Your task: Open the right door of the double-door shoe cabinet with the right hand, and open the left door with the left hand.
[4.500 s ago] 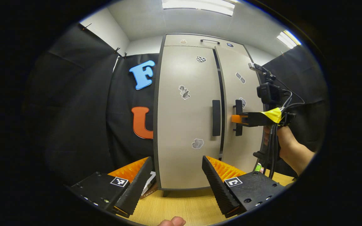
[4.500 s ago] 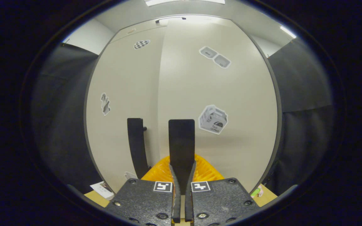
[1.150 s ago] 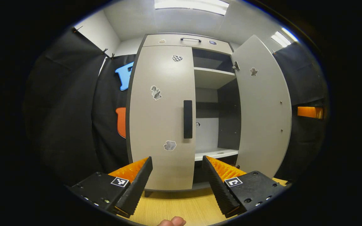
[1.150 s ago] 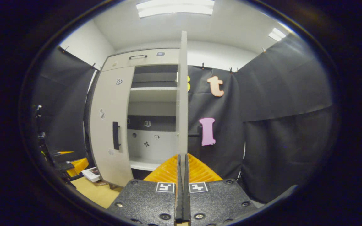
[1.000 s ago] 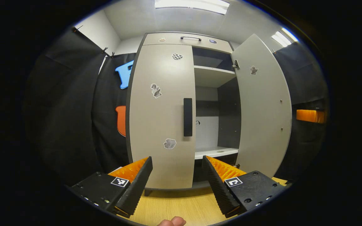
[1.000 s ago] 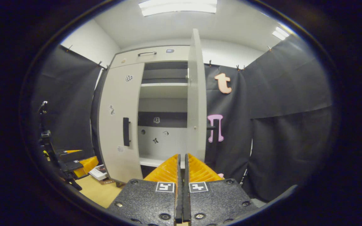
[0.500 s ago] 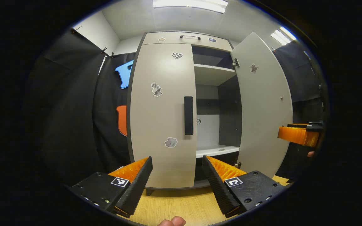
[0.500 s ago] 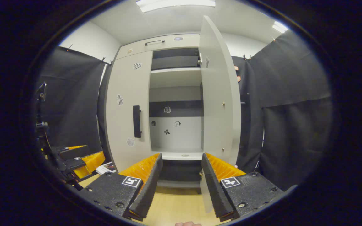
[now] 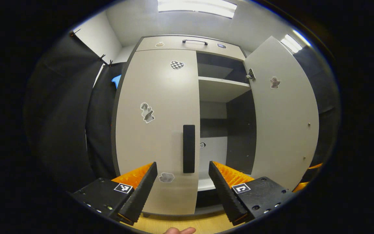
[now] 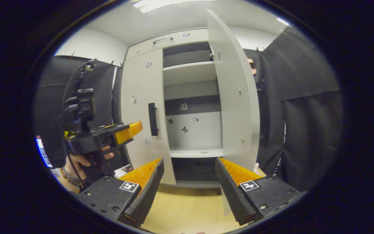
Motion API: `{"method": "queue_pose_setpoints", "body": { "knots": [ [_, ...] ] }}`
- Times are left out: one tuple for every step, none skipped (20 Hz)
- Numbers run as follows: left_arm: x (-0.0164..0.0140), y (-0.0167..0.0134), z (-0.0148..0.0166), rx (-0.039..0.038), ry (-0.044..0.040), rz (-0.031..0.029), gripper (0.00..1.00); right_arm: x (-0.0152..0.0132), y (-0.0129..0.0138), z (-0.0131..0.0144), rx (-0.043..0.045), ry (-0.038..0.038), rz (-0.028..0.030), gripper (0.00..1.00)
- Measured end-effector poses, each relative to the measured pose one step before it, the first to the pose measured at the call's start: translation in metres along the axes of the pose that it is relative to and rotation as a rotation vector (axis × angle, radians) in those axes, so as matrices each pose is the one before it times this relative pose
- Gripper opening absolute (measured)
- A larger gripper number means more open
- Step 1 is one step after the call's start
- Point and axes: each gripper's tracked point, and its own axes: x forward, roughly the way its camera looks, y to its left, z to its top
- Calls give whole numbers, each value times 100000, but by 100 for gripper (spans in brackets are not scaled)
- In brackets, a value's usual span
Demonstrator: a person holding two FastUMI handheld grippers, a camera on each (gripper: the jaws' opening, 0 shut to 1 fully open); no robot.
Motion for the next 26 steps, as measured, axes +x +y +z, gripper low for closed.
{"method": "queue_pose_setpoints", "body": {
  "knots": [
    [1040, -346, 68, -31, -240, -724, 95, -334, 13, -93, -390, -55, 272, 93],
    [1027, -147, -5, 218, 433, 56, 95, -284, 33, -146, -635, -150, 319, 98],
    [1004, -38, 126, 641, -185, 356, 95, -14, -70, -171, -695, 605, 153, 93],
    [965, -34, 58, 1055, 340, 658, 95, -64, -200, -342, -211, 1075, -220, 98],
    [1010, 134, -158, 1087, 616, 1324, 95, -66, -60, -230, 194, 892, 119, 98],
    [944, -74, -255, 972, 931, 616, 95, -154, 9, -36, 456, 325, 359, 97],
    [770, -449, -185, 413, 997, -609, 95, -79, -103, -10, 423, -182, 221, 97],
    [622, -401, -209, -102, 717, -949, 95, -95, -50, 41, 126, -467, -31, 97],
    [415, -374, -32, -56, 45, -821, 95, -193, -276, 99, -42, -580, -496, 97],
    [397, -286, -21, 497, -93, -484, 95, -154, -468, 147, -197, -403, -919, 97],
    [283, -63, -32, 1422, 378, 362, 95, -102, -447, 99, -17, -454, -720, 93],
    [275, 37, -155, 1471, 586, 666, 96, -37, -190, 178, 279, -385, -150, 97],
    [222, -7, 52, 800, 266, 422, 96, 75, -28, 66, 566, -392, -25, 97],
    [304, -204, -65, -267, 274, -344, 96, 73, -114, 139, 620, -266, 74, 97],
    [243, -241, -104, -1101, 472, -398, 96, 41, -187, -55, 431, 61, -191, 97],
    [264, -8, -236, -1245, 1188, -22, 96, 41, -207, -109, 233, 266, -336, 97],
    [228, 153, -271, -1522, 1492, 466, 96, 52, -145, -143, 95, 364, -234, 97],
    [404, 220, -349, -1945, 1623, 398, 96, -5, -112, -59, 171, 140, -98, 97],
    [424, 212, -501, -2481, 2179, 37, 96, 56, -45, -50, 246, 30, -33, 97],
    [209, 246, -681, -2745, 3036, 221, 96, 183, -98, 63, 137, -36, 2, 97],
    [-89, 196, 215, -963, -924, 428, 96, 129, -100, 7, 82, -132, -244, 97],
    [144, -90, 455, -843, -1650, -507, 96, 132, -139, -16, 114, -36, -272, 97],
    [-118, 5, -34, -442, 333, 218, 92, 126, -160, -63, 270, 67, -166, 97],
    [2, 41, -25, 372, -145, 439, 94, 108, -59, -58, 284, 232, 92, 97],
    [73, 36, -53, 264, 65, 286, 94, 124, -61, -125, 263, 315, 166, 97],
    [58, 137, -49, 199, 127, 352, 93, 190, 13, -105, 177, 297, 201, 97]
  ]
}}
